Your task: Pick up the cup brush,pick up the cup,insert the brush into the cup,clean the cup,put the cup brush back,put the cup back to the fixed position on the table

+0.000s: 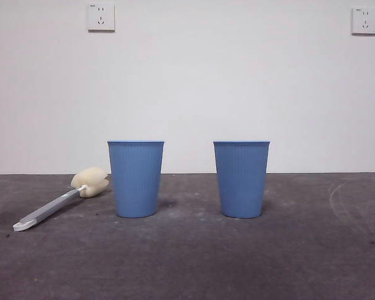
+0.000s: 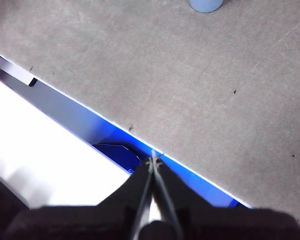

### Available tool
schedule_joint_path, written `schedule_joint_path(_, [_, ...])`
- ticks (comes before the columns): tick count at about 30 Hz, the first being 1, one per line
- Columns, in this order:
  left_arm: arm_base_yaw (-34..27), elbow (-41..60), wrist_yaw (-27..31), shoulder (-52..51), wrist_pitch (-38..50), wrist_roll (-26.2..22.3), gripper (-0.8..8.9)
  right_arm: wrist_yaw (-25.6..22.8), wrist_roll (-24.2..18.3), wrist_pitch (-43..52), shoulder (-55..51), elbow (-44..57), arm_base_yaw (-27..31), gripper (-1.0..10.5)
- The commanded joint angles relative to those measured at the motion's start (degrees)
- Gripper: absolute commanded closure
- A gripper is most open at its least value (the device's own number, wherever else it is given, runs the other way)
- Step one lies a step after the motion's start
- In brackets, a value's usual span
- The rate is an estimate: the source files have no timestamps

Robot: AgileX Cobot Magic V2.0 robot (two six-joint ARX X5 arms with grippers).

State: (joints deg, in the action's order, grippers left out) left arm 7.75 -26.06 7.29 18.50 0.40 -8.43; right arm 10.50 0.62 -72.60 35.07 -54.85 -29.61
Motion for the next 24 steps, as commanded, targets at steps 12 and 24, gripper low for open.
schedule_joint_path(12, [-9.44,22.27,-0.24,-16.59,0.39,5.44,8.16,-0.04,0.26,0.07,0.02,-0.24,-0.04,9.5])
schedule_joint_path(24, [-9.60,25.33,-5.29,-18.25,-10.10,9.11,8.16,-0.04,0.26,0.04,0.02,-0.24,-0.04,9.5])
